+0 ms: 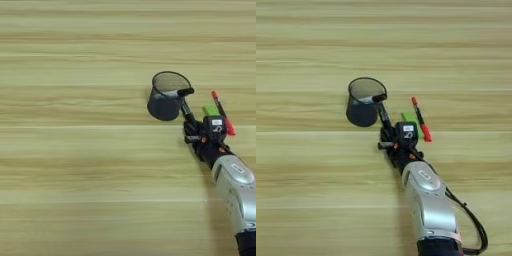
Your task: Move the objects on the table
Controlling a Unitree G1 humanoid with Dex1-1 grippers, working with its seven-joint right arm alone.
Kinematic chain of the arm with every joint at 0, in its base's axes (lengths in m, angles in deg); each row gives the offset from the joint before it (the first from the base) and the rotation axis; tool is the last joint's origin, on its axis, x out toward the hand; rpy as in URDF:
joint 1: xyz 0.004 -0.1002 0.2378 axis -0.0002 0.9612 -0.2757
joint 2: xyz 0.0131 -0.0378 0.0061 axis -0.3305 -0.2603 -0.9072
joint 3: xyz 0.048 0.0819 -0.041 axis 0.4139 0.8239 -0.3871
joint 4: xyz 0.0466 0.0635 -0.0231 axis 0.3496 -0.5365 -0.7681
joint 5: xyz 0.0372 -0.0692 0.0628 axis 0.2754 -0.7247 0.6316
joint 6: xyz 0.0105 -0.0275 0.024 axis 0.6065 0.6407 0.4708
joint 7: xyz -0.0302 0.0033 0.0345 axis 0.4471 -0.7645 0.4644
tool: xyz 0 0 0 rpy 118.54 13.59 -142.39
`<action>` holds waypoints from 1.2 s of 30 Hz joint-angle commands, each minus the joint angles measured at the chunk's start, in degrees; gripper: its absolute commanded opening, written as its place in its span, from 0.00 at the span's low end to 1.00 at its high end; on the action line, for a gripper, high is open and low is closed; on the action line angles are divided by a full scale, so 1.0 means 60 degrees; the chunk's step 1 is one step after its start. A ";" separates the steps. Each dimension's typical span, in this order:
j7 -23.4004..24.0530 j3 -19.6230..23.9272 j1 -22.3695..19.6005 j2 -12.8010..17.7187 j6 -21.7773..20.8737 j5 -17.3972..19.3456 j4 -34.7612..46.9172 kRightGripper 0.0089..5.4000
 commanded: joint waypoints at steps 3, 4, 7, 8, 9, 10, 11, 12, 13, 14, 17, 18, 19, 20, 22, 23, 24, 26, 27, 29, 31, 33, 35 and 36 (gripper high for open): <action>0.0079 0.0047 -0.0358 0.0048 0.0013 0.0058 0.0207 0.20; 0.0091 0.0049 -0.0363 0.0043 0.0015 0.0058 0.0220 0.20; 0.0158 0.0092 -0.0363 0.0046 -0.0023 0.0042 0.0331 0.20; 0.0187 0.0124 -0.0367 0.0052 -0.0030 0.0042 0.0388 0.20; 0.0205 0.0158 -0.0388 0.0065 -0.0027 0.0049 0.0430 0.20; 0.0213 0.0185 -0.0412 0.0083 -0.0022 0.0056 0.0472 0.20; 0.0237 0.0235 -0.0472 0.0126 0.0006 0.0064 0.0598 0.20; 0.0260 0.0279 -0.0528 0.0165 0.0043 0.0071 0.0722 0.20; 0.0279 0.0319 -0.0579 0.0199 0.0083 0.0080 0.0840 0.20; 0.0289 0.0351 -0.0627 0.0227 0.0124 0.0087 0.0938 0.20; 0.0337 0.0448 -0.0787 0.0279 0.0294 0.0117 0.1307 0.20; 0.0343 0.0465 -0.0828 0.0291 0.0338 0.0118 0.1382 0.20; 0.0362 0.0517 -0.0905 0.0313 0.0384 0.0131 0.1456 0.20; 0.0368 0.0559 -0.0967 0.0337 0.0429 0.0148 0.1511 0.20; 0.0377 0.0621 -0.1062 0.0380 0.0505 0.0168 0.1599 0.20; 0.0382 0.0649 -0.1102 0.0405 0.0541 0.0182 0.1680 0.20; 0.0391 0.0687 -0.1146 0.0430 0.0574 0.0193 0.1785 0.20; 0.0391 0.0746 -0.1231 0.0482 0.0676 0.0221 0.2055 0.20; 0.0396 0.0758 -0.1266 0.0499 0.0730 0.0226 0.2180 0.20; 0.0406 0.0773 -0.1334 0.0536 0.0852 0.0231 0.2459 0.20; 0.0426 0.0804 -0.1400 0.0565 0.0985 0.0248 0.2749 0.20; 0.0453 0.0810 -0.1421 0.0573 0.1103 0.0272 0.3051 0.20; 0.0468 0.0785 -0.1401 0.0556 0.1247 0.0306 0.3472 0.20; 0.0475 0.0772 -0.1388 0.0548 0.1310 0.0316 0.3657 0.20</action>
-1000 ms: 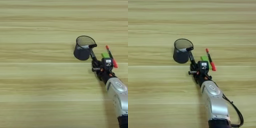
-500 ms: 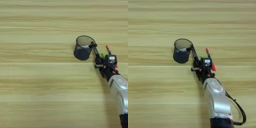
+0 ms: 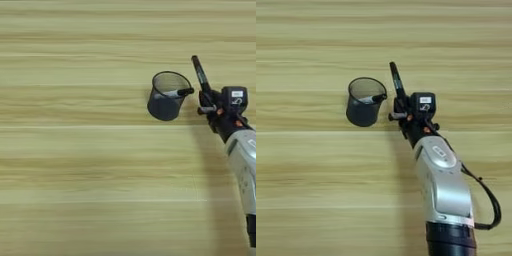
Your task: Move the objects on the table
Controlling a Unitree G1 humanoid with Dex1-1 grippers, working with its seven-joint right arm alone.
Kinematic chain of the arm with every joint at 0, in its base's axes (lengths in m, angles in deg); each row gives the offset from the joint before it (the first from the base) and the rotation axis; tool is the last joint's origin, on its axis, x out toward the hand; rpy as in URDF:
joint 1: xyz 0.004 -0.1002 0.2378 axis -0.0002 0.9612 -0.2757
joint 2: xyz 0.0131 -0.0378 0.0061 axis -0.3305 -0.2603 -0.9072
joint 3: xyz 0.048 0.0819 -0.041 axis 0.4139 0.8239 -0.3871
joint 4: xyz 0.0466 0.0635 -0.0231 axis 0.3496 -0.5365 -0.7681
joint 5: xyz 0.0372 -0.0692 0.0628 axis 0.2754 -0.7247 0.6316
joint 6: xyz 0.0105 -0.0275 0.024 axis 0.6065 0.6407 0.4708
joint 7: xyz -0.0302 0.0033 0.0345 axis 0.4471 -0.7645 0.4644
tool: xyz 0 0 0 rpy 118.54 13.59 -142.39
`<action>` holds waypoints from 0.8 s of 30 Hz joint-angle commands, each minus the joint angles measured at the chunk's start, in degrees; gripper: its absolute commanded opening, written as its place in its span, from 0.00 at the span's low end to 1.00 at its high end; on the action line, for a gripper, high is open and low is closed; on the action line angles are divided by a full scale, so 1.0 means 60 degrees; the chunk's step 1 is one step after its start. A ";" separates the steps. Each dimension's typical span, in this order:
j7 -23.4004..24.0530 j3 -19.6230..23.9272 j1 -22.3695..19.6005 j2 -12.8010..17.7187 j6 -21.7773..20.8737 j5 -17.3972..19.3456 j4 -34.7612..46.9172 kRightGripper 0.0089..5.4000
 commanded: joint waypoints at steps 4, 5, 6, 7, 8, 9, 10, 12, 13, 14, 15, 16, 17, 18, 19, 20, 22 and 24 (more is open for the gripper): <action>0.0119 -0.0128 -0.0466 0.0174 0.0382 0.0167 0.2168 0.20; 0.0131 -0.0208 -0.0425 0.0130 0.0496 0.0178 0.2436 0.20; 0.0143 -0.0294 -0.0388 0.0092 0.0601 0.0183 0.2666 0.20; 0.0147 -0.0376 -0.0354 0.0056 0.0673 0.0190 0.2848 0.20; 0.0155 -0.0505 -0.0312 -0.0006 0.0773 0.0197 0.3076 0.20; 0.0162 -0.0631 -0.0273 -0.0065 0.0847 0.0204 0.3257 0.20; 0.0162 -0.0763 -0.0237 -0.0123 0.0895 0.0200 0.3381 0.20; 0.0132 -0.1075 -0.0151 -0.0218 0.0976 0.0162 0.3564 0.20; 0.0127 -0.1184 -0.0132 -0.0259 0.1004 0.0149 0.3617 0.20; 0.0129 -0.1273 -0.0117 -0.0294 0.1033 0.0145 0.3674 0.20; 0.0128 -0.1378 -0.0100 -0.0328 0.1060 0.0137 0.3753 0.20; 0.0118 -0.1484 -0.0075 -0.0364 0.1088 0.0139 0.3846 0.20; 0.0110 -0.1618 -0.0042 -0.0406 0.1116 0.0133 0.3944 0.20; 0.0087 -0.1791 0.0007 -0.0455 0.1152 0.0128 0.4044 0.20; 0.0077 -0.1945 0.0055 -0.0501 0.1177 0.0114 0.4117 0.20; 0.0060 -0.2101 0.0098 -0.0539 0.1191 0.0100 0.4155 0.20; 0.0036 -0.2570 0.0232 -0.0670 0.1179 0.0031 0.4067 0.20; 0.0019 -0.2901 0.0329 -0.0751 0.1163 -0.0009 0.3990 0.20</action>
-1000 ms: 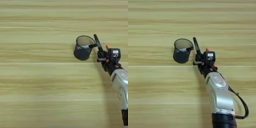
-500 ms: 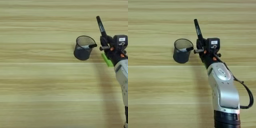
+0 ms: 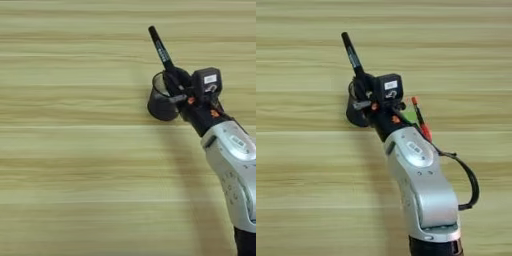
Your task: Move the objects on the table
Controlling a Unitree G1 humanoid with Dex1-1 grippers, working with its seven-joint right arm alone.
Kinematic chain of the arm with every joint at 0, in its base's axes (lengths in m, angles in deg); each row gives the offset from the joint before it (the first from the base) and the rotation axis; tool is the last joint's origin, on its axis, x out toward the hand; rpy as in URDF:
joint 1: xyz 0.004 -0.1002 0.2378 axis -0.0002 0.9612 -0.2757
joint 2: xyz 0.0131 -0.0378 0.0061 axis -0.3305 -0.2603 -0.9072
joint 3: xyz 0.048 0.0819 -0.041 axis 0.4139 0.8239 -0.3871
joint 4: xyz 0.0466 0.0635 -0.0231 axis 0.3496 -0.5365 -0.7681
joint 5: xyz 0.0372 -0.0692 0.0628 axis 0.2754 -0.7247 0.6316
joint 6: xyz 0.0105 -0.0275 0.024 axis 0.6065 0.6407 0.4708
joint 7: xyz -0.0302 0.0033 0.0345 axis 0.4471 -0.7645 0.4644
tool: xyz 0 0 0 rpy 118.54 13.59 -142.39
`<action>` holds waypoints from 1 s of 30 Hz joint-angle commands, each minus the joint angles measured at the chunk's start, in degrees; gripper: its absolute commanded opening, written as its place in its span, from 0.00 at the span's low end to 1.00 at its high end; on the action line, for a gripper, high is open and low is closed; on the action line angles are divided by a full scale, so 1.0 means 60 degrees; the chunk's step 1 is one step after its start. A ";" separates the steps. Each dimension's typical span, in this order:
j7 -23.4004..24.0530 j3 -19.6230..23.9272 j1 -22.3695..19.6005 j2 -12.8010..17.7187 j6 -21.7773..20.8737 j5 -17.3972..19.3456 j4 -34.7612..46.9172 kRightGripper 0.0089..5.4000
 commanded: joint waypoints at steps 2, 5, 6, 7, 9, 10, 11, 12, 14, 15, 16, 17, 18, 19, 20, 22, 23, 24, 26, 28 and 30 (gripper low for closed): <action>0.0012 -0.0649 -0.0202 -0.0215 -0.0268 -0.0121 0.0166 0.20; 0.0011 -0.0946 -0.0092 -0.0310 -0.0327 -0.0177 -0.0025 0.20; 0.0003 -0.1042 -0.0052 -0.0342 -0.0347 -0.0194 -0.0099 0.20; -0.0004 -0.1139 -0.0014 -0.0381 -0.0365 -0.0207 -0.0191 0.20; -0.0003 -0.1315 0.0053 -0.0476 -0.0441 -0.0244 -0.0475 0.20; 0.0004 -0.1369 0.0080 -0.0514 -0.0487 -0.0258 -0.0610 0.20; 0.0011 -0.1411 0.0120 -0.0551 -0.0557 -0.0272 -0.0782 0.20; 0.0028 -0.1413 0.0155 -0.0583 -0.0626 -0.0282 -0.0958 0.20; 0.0049 -0.1341 0.0254 -0.0641 -0.0772 -0.0280 -0.1334 0.20; 0.0044 -0.1312 0.0297 -0.0657 -0.0846 -0.0284 -0.1498 0.20; 0.0067 -0.1266 0.0369 -0.0676 -0.0949 -0.0310 -0.1729 0.20; 0.0084 -0.1232 0.0426 -0.0686 -0.1038 -0.0335 -0.1909 0.20; 0.0100 -0.1193 0.0469 -0.0694 -0.1119 -0.0357 -0.2069 0.20; 0.0116 -0.1149 0.0506 -0.0693 -0.1205 -0.0393 -0.2211 0.20; 0.0129 -0.1120 0.0537 -0.0680 -0.1288 -0.0439 -0.2318 0.20; 0.0160 -0.1072 0.0617 -0.0651 -0.1428 -0.0536 -0.2571 0.20; 0.0167 -0.1057 0.0647 -0.0645 -0.1478 -0.0566 -0.2685 0.20; 0.0175 -0.1033 0.0664 -0.0646 -0.1517 -0.0585 -0.2802 0.20; 0.0168 -0.0981 0.0662 -0.0668 -0.1608 -0.0629 -0.3012 0.20; 0.0179 -0.0899 0.0615 -0.0686 -0.1692 -0.0668 -0.3254 0.20; 0.0197 -0.0822 0.0568 -0.0685 -0.1767 -0.0705 -0.3486 0.20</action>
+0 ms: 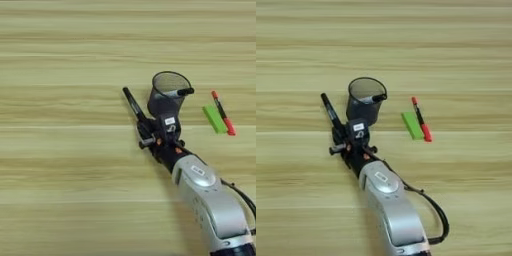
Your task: Move the objects on the table
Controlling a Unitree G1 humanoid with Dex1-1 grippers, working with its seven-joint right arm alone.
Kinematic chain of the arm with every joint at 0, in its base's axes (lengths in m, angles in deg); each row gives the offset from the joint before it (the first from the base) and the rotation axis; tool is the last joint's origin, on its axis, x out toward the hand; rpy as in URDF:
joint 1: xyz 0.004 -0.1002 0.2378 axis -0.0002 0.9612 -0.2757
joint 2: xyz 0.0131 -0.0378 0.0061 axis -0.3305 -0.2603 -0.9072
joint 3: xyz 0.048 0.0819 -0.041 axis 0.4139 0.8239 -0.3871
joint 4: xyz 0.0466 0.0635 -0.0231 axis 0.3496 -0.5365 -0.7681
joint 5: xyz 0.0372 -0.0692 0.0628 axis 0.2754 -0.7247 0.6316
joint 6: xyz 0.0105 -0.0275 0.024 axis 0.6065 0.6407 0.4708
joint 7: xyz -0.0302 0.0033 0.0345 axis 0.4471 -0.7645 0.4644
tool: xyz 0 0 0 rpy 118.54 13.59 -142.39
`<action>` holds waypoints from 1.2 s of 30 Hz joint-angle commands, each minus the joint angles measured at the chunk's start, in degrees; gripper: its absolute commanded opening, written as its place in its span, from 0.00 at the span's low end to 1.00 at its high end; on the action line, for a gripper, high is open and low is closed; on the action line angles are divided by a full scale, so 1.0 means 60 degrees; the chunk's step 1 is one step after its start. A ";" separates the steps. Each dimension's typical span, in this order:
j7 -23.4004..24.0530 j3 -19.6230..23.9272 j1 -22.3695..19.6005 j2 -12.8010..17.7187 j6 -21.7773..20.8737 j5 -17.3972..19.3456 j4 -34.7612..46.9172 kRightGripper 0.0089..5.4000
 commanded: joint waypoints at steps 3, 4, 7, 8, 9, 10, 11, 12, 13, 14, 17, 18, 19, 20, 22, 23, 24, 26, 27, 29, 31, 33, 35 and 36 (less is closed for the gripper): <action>0.0121 0.0288 -0.0538 -0.0107 -0.0687 -0.0146 -0.0390 0.20; 0.0120 0.0317 -0.0558 -0.0114 -0.0733 -0.0152 -0.0506 0.20; 0.0127 0.0379 -0.0613 -0.0131 -0.0831 -0.0158 -0.0724 0.20; 0.0119 0.0399 -0.0630 -0.0140 -0.0864 -0.0163 -0.0791 0.20; 0.0121 0.0426 -0.0654 -0.0148 -0.0905 -0.0171 -0.0882 0.20; 0.0117 0.0446 -0.0674 -0.0153 -0.0944 -0.0176 -0.0963 0.20; 0.0116 0.0459 -0.0688 -0.0158 -0.0979 -0.0185 -0.1029 0.20; 0.0115 0.0472 -0.0700 -0.0154 -0.1019 -0.0197 -0.1101 0.20; 0.0122 0.0477 -0.0709 -0.0141 -0.1059 -0.0225 -0.1157 0.20; 0.0147 0.0471 -0.0716 -0.0117 -0.1118 -0.0285 -0.1201 0.20; 0.0183 0.0446 -0.0720 -0.0073 -0.1206 -0.0404 -0.1257 0.20; 0.0182 0.0442 -0.0722 -0.0071 -0.1231 -0.0440 -0.1267 0.25; 0.0199 0.0424 -0.0726 -0.0053 -0.1294 -0.0520 -0.1278 0.27; 0.0208 0.0407 -0.0728 -0.0036 -0.1353 -0.0582 -0.1285 0.28; 0.0177 0.0363 -0.0711 -0.0028 -0.1410 -0.0661 -0.1261 0.33; 0.0169 0.0360 -0.0693 -0.0039 -0.1411 -0.0673 -0.1234 0.35; 0.0166 0.0370 -0.0675 -0.0039 -0.1415 -0.0680 -0.1206 0.37; 0.0169 0.0412 -0.0653 -0.0030 -0.1427 -0.0687 -0.1170 0.41; 0.0170 0.0438 -0.0645 -0.0027 -0.1425 -0.0690 -0.1147 0.43; 0.0181 0.0489 -0.0618 -0.0022 -0.1485 -0.0704 -0.1112 0.47; 0.0185 0.0551 -0.0577 -0.0056 -0.1588 -0.0662 -0.1121 0.51; 0.0175 0.0592 -0.0548 -0.0079 -0.1638 -0.0631 -0.1138 0.55; 0.0177 0.0652 -0.0486 -0.0080 -0.1667 -0.0611 -0.1099 0.59; 0.0186 0.0690 -0.0444 -0.0079 -0.1674 -0.0600 -0.1055 0.61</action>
